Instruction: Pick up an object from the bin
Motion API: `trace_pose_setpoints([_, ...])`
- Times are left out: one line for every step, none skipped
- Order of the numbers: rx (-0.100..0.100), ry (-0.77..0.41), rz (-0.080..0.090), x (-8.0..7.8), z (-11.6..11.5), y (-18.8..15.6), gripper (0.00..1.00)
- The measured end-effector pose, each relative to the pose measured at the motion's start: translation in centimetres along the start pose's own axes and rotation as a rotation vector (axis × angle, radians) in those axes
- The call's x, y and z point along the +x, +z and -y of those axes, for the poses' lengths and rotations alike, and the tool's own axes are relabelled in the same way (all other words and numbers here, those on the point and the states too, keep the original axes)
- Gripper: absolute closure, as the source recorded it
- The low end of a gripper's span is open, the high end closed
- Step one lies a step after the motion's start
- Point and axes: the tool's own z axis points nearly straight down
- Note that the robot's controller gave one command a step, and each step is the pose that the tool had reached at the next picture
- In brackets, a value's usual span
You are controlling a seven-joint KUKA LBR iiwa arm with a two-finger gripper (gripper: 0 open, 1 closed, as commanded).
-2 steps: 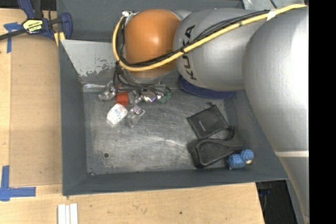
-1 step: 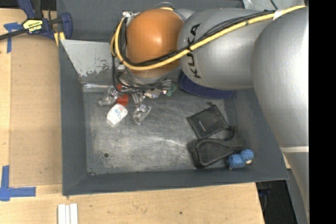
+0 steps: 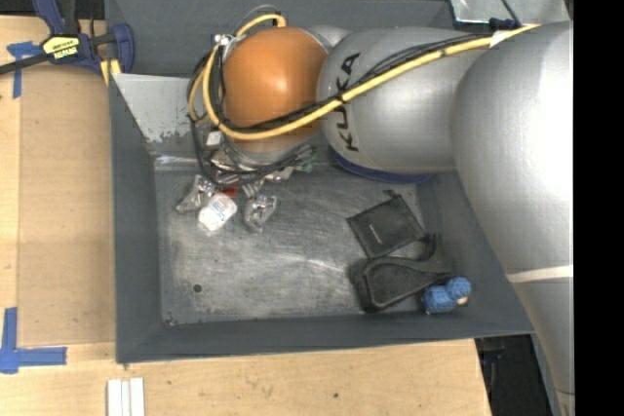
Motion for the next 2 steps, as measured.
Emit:
trace_pose_setpoints([0.001, 0.004, 0.002, -0.08, 0.15, -0.22, 0.00])
trace_pose_setpoints([0.003, 0.005, 0.004, -0.17, 0.24, -0.36, 1.00])
